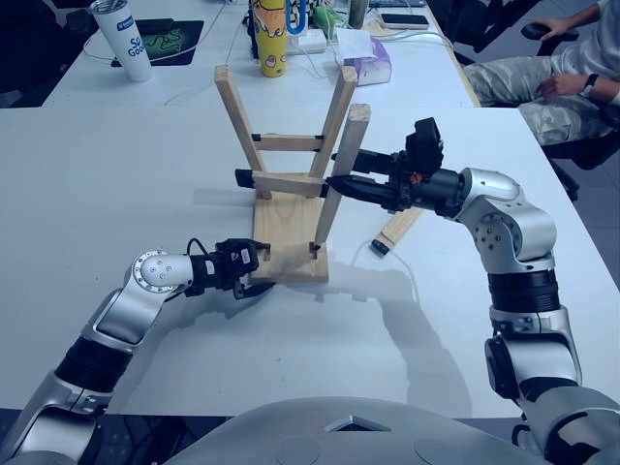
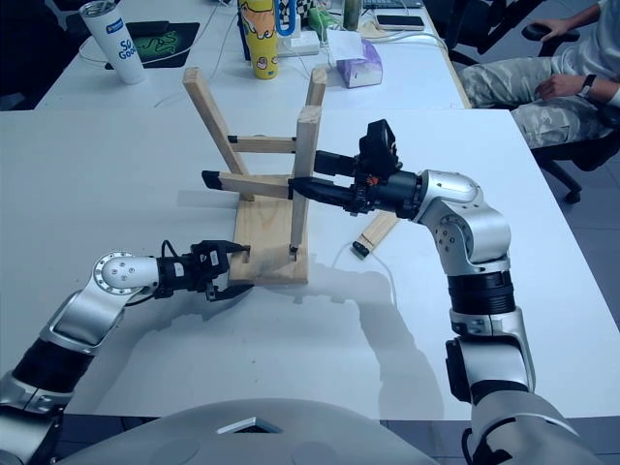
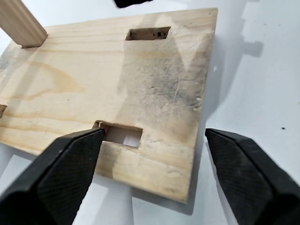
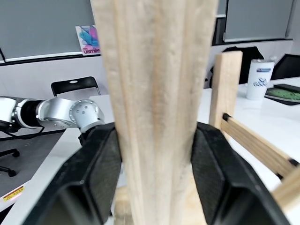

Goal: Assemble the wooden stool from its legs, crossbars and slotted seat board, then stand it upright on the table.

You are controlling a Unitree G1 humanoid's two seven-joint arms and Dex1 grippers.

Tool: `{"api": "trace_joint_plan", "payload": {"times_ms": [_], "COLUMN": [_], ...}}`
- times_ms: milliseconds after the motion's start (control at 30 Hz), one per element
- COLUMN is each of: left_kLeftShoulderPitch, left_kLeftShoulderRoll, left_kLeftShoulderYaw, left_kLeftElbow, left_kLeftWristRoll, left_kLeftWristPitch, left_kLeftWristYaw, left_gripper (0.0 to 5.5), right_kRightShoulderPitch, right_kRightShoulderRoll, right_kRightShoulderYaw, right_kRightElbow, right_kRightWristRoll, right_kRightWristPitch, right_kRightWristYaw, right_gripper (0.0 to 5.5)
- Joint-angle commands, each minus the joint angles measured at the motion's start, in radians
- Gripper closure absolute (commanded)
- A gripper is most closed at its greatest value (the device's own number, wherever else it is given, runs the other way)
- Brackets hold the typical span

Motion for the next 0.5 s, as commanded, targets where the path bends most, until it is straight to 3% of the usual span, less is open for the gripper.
{"api": "trace_joint_plan", "payload": {"times_ms": [33,500], "left_kLeftShoulderPitch": [-0.004,-0.001], "left_kLeftShoulderRoll": [0.017,0.030], "left_kLeftShoulderYaw": [0.010,0.014], "left_kLeftElbow": [0.003,0.021], "left_kLeftWristRoll": [0.008,0.032], "left_kLeftWristPitch": [-0.002,-0.018], "left_kLeftWristYaw": [-0.016,-0.034], "left_gripper": [1.52,1.52], "right_kRightShoulderPitch": [0.029,-0.003], "right_kRightShoulderRoll": [0.000,-0.049], "right_kRightShoulderYaw": [0.031,0.037], "right_kRightElbow": [-0.031,0.168], "right_kRightWristRoll": [-0.010,-0.091], "right_kRightWristPitch": [-0.026,-0.160], "right_kRightWristYaw": [0.017,0.085], "right_gripper": [3.45,3.45]}}
